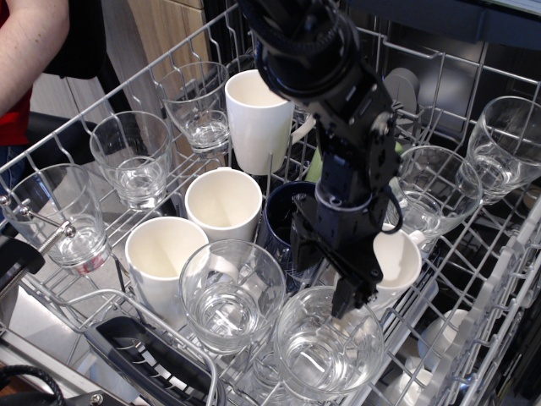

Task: Pick up any cup

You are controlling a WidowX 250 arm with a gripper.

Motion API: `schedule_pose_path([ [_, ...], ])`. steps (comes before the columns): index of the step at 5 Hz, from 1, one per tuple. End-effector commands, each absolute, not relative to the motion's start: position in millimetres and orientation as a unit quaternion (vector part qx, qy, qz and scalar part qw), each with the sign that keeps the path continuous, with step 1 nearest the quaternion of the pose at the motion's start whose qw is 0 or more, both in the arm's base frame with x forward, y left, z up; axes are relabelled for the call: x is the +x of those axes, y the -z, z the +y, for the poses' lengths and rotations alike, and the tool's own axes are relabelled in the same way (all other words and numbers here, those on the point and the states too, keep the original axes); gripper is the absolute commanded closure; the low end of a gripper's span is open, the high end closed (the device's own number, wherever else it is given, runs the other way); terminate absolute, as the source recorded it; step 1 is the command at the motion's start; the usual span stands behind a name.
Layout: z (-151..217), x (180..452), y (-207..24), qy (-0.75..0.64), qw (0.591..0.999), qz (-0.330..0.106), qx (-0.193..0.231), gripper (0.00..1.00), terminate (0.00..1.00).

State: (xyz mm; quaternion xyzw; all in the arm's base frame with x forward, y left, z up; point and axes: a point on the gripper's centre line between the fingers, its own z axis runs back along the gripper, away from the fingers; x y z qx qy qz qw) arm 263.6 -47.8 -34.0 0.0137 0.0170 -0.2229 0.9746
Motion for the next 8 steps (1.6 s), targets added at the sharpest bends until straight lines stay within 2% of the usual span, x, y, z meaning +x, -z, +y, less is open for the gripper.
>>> schedule_pose_path([
  [1, -50, 275, 54, 0.195, 0.981, -0.002, 0.011, 0.0, 0.0],
  [2, -52, 278, 70, 0.188, 0.982, 0.002, 0.021, 0.0, 0.0],
  [3, -52, 275, 75, 0.188, 0.982, -0.005, 0.022, 0.0, 0.0],
  [4, -52, 275, 81, 0.178, 0.984, 0.001, 0.023, 1.0, 0.0],
  [6, -51, 275, 84, 0.174, 0.984, -0.01, 0.033, 1.0, 0.0],
  [7, -51, 278, 77, 0.173, 0.985, -0.006, 0.026, 1.0, 0.0],
  [8, -49, 277, 58, 0.181, 0.983, -0.015, 0.004, 1.0, 0.0],
])
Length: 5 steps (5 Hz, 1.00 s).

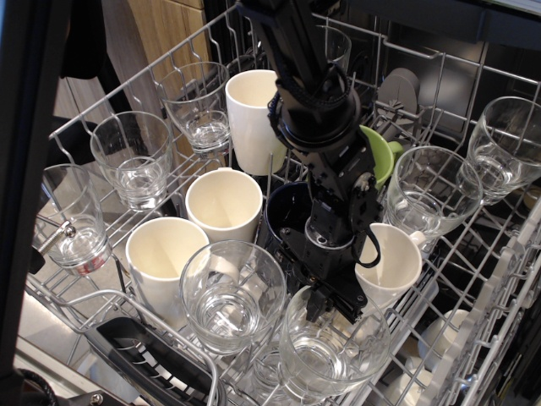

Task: Pick up any cup

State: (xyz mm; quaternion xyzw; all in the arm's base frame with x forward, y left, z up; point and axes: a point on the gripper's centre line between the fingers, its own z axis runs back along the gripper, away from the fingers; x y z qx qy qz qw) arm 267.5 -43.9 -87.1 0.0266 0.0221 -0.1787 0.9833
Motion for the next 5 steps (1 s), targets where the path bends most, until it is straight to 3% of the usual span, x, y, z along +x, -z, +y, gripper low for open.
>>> schedule_pose_path([
  [1, -48, 270, 22, 0.193, 0.98, -0.02, -0.038, 1.0, 0.0],
  [3, -49, 264, -51, 0.197, 0.976, -0.039, -0.088, 1.0, 0.0],
  [4, -48, 268, -78, 0.206, 0.975, -0.052, -0.069, 1.0, 0.0],
  [5, -47, 267, -89, 0.21, 0.975, -0.054, -0.043, 1.0, 1.0],
])
